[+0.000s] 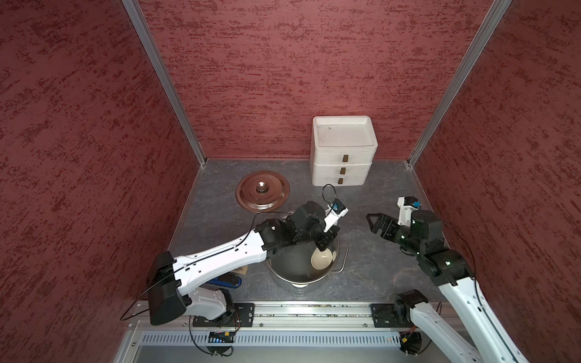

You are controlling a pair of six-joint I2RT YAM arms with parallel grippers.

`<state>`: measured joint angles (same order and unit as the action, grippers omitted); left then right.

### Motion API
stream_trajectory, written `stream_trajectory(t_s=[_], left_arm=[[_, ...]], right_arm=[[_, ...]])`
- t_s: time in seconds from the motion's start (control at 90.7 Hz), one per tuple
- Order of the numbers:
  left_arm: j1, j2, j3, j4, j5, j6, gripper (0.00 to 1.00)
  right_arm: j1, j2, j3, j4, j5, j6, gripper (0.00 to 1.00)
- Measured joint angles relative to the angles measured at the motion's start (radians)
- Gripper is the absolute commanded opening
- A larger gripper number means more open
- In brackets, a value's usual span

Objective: Stir the soup with a spoon
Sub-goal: Stir the soup in the pan with a stick.

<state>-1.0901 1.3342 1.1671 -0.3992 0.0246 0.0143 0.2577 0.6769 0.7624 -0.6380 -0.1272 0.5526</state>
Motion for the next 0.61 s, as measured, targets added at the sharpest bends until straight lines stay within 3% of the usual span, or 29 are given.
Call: stream_trajectory(t_s=[0.364,0.496,0.606], left_arm=[[-0.099,-0.246,-0.178,-0.118,-0.067,-0.087,0.00],[-0.088,-0.325,-0.225,-0.178,-0.126,-0.117,0.00],[-0.018,-0.372,-0.245,-0.237,-0.163,-0.145,0.00]], right_arm=[[0.000,0.029,-0.013,0.008,-0.001,0.008,0.99],[0.000,0.051,-0.013,0.021,-0.003,0.009,0.98],[0.000,0.066,-0.013,0.028,-0.006,0.009,0.98]])
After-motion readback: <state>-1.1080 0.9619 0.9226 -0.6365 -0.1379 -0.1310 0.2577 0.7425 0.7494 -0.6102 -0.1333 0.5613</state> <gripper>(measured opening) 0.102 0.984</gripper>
